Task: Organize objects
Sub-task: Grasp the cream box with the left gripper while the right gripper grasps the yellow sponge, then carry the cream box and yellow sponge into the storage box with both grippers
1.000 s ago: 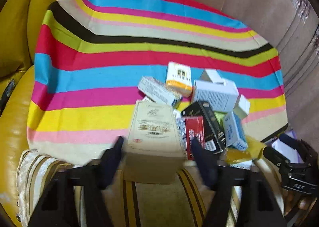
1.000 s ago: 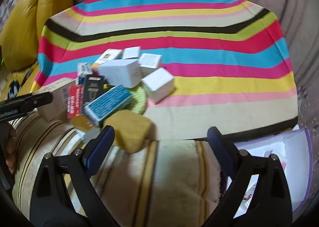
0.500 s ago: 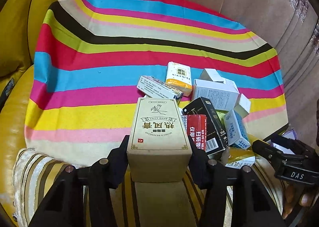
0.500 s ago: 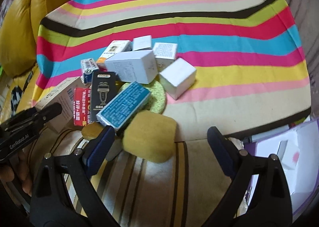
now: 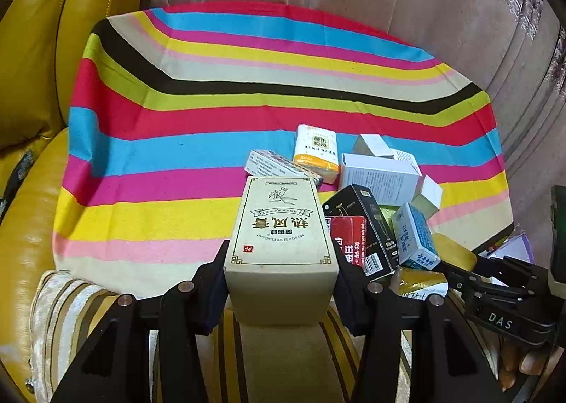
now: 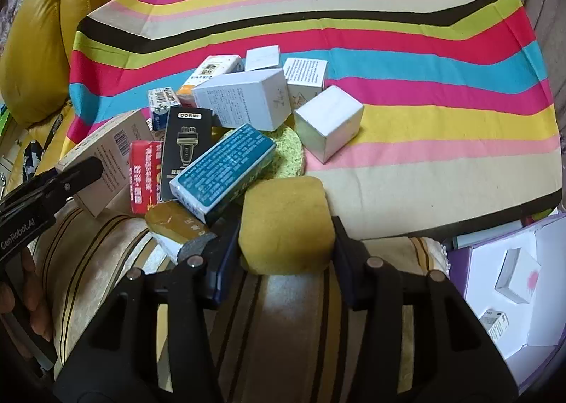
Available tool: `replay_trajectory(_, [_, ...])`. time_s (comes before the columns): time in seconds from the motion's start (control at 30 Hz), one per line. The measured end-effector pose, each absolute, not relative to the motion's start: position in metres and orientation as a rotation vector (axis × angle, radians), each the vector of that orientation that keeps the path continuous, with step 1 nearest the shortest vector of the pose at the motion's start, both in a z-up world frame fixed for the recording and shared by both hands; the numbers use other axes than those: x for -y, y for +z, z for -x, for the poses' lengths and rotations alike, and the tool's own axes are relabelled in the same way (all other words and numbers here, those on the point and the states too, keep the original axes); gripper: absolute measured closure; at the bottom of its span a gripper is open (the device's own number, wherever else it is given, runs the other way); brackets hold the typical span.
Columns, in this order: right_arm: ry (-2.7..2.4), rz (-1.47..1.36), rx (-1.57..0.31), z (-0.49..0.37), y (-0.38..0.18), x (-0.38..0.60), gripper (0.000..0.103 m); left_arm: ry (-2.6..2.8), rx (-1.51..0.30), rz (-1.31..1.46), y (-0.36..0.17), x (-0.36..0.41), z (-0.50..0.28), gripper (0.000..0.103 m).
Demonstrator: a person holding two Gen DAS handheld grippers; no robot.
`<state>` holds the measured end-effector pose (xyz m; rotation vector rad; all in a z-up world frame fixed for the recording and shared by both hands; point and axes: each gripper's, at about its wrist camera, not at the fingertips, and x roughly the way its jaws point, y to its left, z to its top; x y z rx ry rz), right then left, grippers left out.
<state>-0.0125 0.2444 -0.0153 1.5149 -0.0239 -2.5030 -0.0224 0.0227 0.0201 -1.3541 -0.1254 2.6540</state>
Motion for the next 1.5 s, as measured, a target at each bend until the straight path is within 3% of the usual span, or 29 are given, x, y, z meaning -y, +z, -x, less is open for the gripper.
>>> replay_trajectory(0.8, [-2.661, -1.285, 0.169, -0.017, 0.026, -0.290, 0.051, 2.636, 0.029, 1.103, 0.067, -0.083, -0.006, 0.051])
replay_trajectory(1.5, [-2.879, -1.332, 0.270, -0.055, 0.041, -0.419, 0.051, 2.225, -0.072, 1.127, 0.066, -0.234, -0.037, 0.051])
